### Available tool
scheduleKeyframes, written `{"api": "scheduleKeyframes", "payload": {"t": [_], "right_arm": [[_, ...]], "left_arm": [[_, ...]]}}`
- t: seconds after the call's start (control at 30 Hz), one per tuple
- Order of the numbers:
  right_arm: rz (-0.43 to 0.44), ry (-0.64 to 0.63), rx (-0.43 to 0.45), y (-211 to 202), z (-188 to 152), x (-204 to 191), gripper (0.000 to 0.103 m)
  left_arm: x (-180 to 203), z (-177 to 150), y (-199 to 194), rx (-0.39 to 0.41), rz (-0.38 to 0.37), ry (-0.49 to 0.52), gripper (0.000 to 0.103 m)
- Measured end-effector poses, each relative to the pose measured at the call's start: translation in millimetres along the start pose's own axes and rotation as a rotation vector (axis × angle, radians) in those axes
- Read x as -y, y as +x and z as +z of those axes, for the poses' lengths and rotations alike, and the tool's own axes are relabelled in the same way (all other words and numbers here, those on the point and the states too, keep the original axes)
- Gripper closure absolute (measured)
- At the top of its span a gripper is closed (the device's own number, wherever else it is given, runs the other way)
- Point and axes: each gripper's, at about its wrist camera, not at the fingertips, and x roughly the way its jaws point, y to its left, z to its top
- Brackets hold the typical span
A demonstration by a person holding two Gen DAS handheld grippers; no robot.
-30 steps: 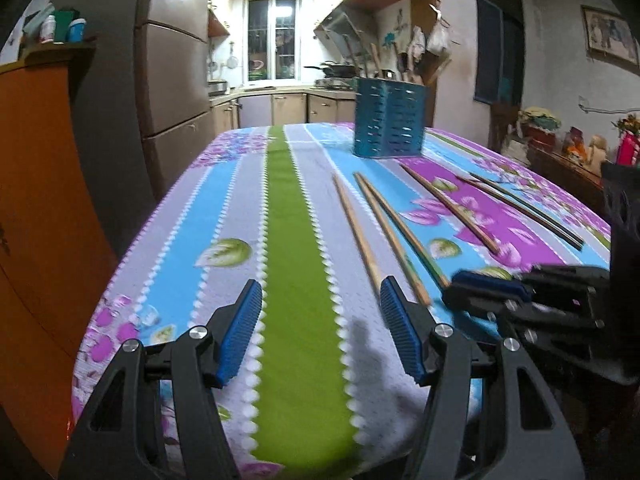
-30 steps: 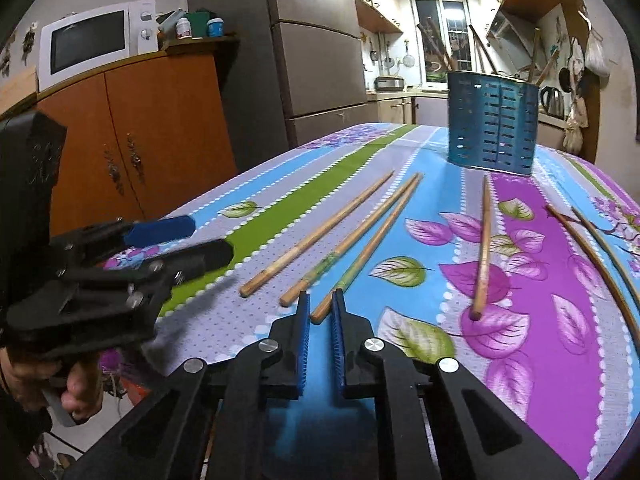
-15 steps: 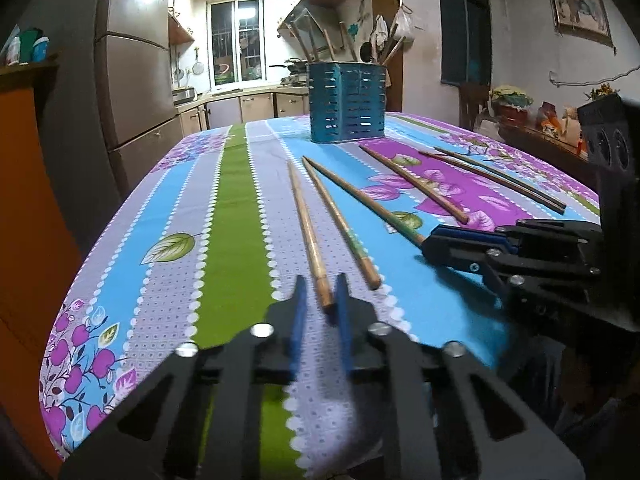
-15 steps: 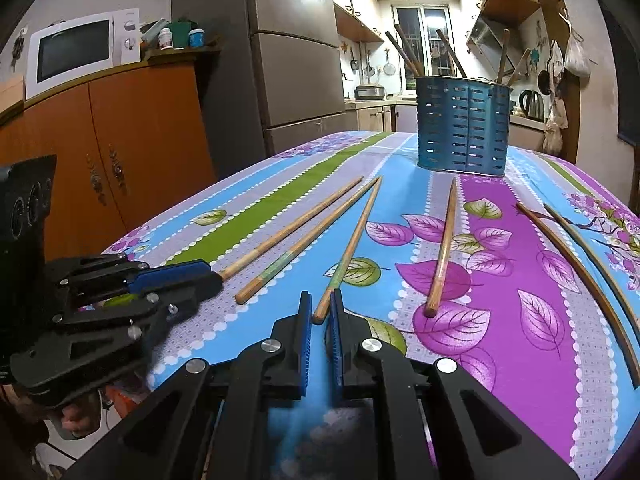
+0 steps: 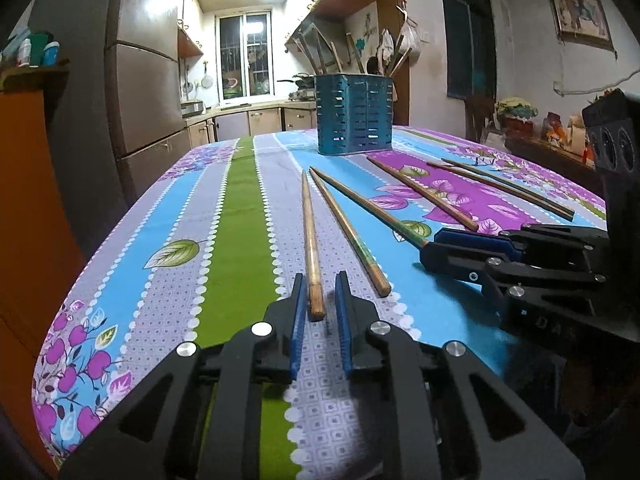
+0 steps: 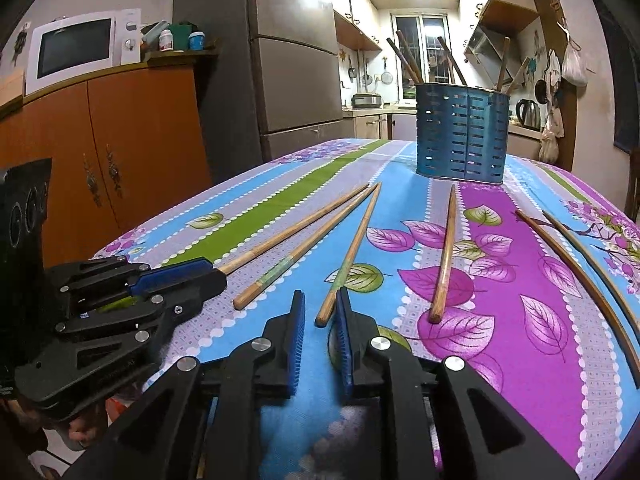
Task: Organize utensils
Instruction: 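Close the left tool on a chopstick while the right tool grasps another, then lift the left tool's chopstick into the blue holder while the right tool lowers its own in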
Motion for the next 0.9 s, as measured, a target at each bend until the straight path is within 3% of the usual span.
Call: {"api": "scheduleKeyframes", "payload": {"t": [0.13, 0.2, 0.4, 0.6, 0.9], "right_arm": [[-0.012, 0.002, 0.012, -1, -2, 1, 0.093], [-0.009, 0.011, 0.017, -2, -2, 3, 0.093], [-0.016, 0.019, 0.062, -17, 1, 5, 0.094], [-0.030, -0.008, 0.146, -54, 25, 10, 0.095], [-0.023, -0.078, 0.280, -92, 83, 25, 0.096]], "left_arm": [[2, -1, 0, 0.011, 0.015, -0.001, 0.091], [4, 0, 0, 0.011, 0.017, 0.002, 0.097], [5, 3, -4, 0.021, 0.028, 0.000, 0.098], [7, 27, -32, 0.108, 0.034, 0.010, 0.098], [-1, 92, -53, 0.261, 0.057, 0.036, 0.098]]}}
